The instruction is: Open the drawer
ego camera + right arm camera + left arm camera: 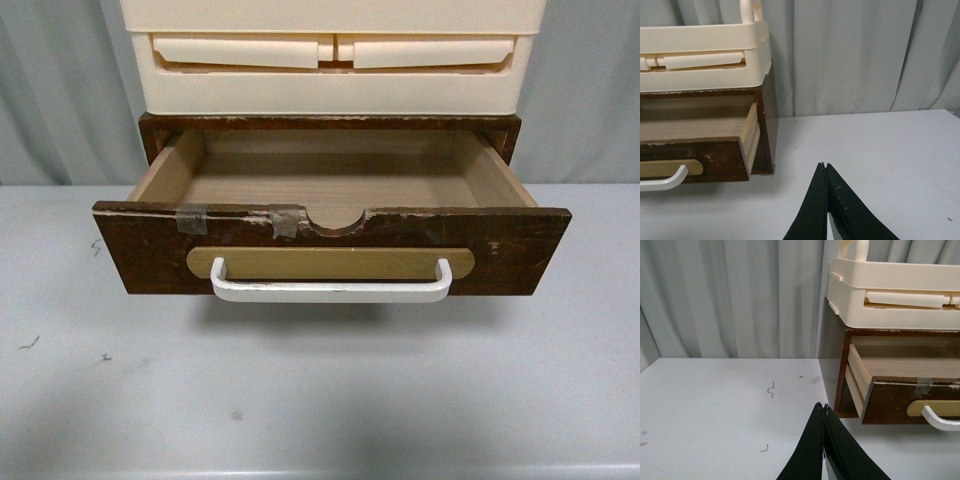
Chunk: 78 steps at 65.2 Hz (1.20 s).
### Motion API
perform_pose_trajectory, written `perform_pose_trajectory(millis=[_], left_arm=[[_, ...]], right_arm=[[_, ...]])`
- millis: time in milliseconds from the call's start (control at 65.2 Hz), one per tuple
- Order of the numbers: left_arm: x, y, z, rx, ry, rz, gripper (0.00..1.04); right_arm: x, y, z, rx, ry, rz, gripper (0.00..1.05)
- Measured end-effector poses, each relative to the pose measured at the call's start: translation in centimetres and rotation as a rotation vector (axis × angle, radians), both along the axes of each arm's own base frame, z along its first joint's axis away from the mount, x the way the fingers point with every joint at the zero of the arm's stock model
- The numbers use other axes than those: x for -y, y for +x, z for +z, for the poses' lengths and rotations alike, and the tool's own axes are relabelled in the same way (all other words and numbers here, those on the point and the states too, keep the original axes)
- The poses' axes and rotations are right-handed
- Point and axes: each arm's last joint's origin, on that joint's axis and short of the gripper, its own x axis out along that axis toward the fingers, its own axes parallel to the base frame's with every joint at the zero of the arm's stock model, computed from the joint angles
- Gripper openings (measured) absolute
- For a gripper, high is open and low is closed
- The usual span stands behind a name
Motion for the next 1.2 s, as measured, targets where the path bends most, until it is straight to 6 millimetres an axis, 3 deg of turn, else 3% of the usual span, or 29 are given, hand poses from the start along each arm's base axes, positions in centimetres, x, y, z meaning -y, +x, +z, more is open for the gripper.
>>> perform_pose_trajectory(millis=[368, 537, 798, 890, 1196], left_arm=[[0.0, -1.5, -0.4, -0.012, 0.000, 0.000, 0.02], [0.0, -1.5, -0.3, -0.006, 0.000, 0.002, 0.02], [0.0, -1.5, -0.4, -0.010, 0.000, 0.000, 0.02], [0.0, -1.5, -0.4, -0.010, 0.000, 0.000, 0.23], [0.0, -1.5, -0.4, -0.010, 0.000, 0.000, 0.76]], right_arm=[[0.0, -0.9, 0.0, 0.004, 0.000, 0.000, 0.02], [0.0, -2.1, -0.3, 0.002, 0.000, 0.000, 0.02], [0.0, -2.1, -0.3, -0.006, -0.002, 0.000, 0.03], [0.0, -2.1, -0.3, -0.007, -0.002, 0.000, 0.26], [0.0, -2.1, -0.3, -0.006, -0.002, 0.000, 0.78]])
